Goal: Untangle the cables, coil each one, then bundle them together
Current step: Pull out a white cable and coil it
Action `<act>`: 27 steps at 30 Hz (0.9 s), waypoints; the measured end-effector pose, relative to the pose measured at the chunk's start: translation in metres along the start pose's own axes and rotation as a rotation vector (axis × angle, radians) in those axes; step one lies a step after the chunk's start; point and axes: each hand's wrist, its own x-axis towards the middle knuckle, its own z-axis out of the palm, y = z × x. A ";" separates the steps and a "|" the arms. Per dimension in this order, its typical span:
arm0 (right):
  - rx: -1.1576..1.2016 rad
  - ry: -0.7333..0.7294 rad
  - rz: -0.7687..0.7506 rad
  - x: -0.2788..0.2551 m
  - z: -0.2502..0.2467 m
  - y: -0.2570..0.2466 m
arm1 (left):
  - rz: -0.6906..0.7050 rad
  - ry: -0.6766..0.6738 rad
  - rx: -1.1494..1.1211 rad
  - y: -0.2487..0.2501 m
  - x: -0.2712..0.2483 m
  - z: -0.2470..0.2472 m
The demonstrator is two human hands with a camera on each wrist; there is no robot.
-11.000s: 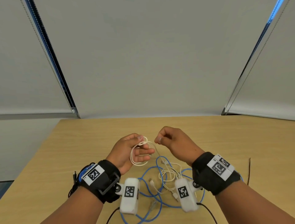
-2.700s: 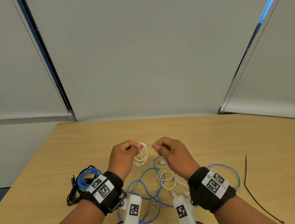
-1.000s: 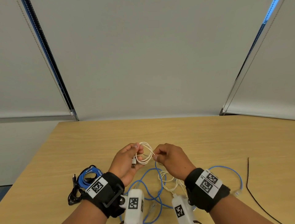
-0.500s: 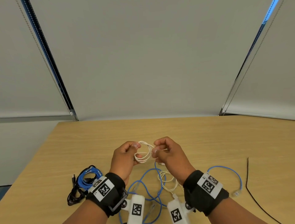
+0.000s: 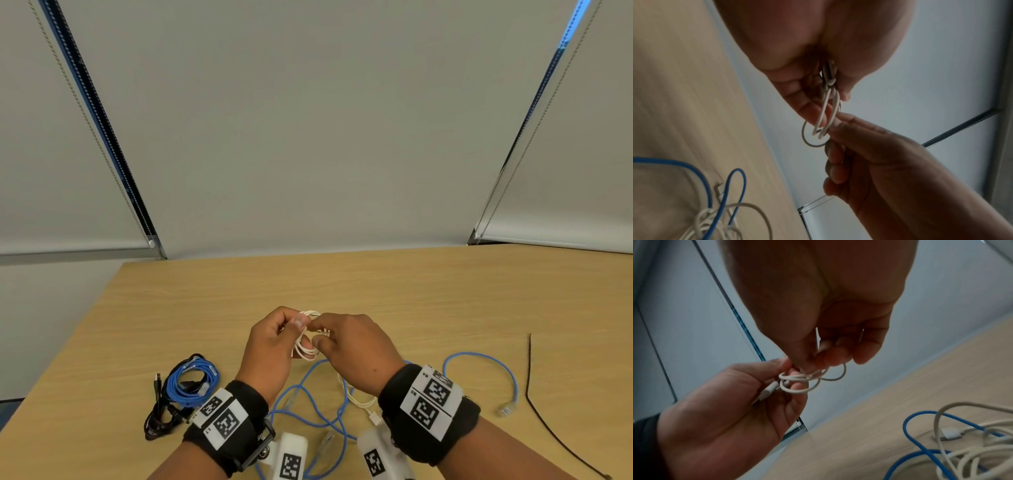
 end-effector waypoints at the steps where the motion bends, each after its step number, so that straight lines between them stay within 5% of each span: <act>1: -0.014 -0.010 0.004 0.000 0.000 0.000 | 0.007 -0.022 -0.009 0.000 -0.001 -0.001; 18: 0.044 -0.041 -0.027 0.001 0.004 0.004 | -0.079 -0.262 -0.208 -0.001 -0.004 -0.017; 23: 0.096 0.095 -0.076 -0.005 0.008 0.011 | -0.080 -0.156 -0.098 -0.001 0.003 -0.018; 27: 0.408 0.123 -0.081 -0.010 0.012 0.009 | -0.082 -0.014 0.136 -0.008 0.010 -0.023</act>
